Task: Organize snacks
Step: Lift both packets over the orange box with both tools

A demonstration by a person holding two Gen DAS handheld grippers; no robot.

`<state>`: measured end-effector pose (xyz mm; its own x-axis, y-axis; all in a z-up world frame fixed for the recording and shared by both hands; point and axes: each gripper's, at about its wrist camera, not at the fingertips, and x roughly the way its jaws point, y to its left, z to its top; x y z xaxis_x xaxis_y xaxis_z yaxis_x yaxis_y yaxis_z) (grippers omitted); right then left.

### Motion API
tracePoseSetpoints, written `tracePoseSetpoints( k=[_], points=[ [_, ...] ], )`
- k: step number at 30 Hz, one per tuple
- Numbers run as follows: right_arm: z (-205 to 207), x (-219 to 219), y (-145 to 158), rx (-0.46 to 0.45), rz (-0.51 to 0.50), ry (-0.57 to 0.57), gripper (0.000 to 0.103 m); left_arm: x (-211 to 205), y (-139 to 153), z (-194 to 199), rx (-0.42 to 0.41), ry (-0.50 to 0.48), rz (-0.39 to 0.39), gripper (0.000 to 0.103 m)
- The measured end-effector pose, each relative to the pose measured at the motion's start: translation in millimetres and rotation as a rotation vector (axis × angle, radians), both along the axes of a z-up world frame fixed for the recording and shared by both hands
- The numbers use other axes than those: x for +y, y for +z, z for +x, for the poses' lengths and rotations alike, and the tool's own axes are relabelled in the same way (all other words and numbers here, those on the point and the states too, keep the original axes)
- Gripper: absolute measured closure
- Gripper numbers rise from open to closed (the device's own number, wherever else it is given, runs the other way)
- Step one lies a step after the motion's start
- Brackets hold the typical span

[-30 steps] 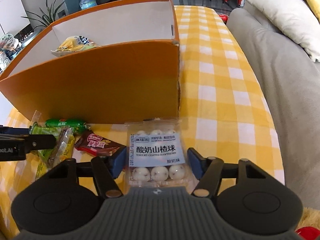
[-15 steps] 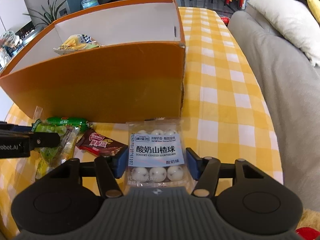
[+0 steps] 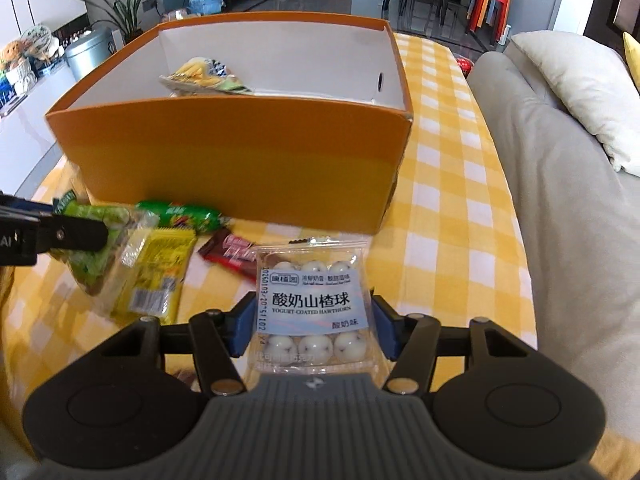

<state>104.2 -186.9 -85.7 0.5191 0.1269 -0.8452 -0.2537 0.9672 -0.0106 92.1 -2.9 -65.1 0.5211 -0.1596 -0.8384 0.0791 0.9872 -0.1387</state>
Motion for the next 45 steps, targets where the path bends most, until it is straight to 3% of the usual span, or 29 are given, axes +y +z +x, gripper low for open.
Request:
tracePoseSetpoints(
  k=[10, 22, 27, 33, 41, 45],
  points=[
    [-42, 15, 32, 0.045, -0.001, 0.048, 0.046, -1, 32, -23, -0.043, -0.060, -0.003, 0.055],
    [-54, 24, 110, -0.154, 0.004, 0.072, 0.045, 3, 83, -10, -0.183, -0.097, 0.011, 0.056],
    [-36, 26, 143, -0.242, 0.031, 0.077, 0.045, 3, 107, 10, -0.253, -0.096, 0.020, 0.056],
    [1, 36, 159, -0.329, 0.017, 0.081, 0.045, 1, 117, 39, -0.281, -0.098, 0.050, 0.056],
    [55, 51, 148, -0.354, -0.024, 0.096, 0.045, 1, 109, 82, -0.263, -0.098, 0.098, 0.056],
    [81, 58, 131, -0.320, -0.074, 0.116, 0.045, 0, 93, 105, -0.223, -0.107, 0.117, 0.056]
  ],
)
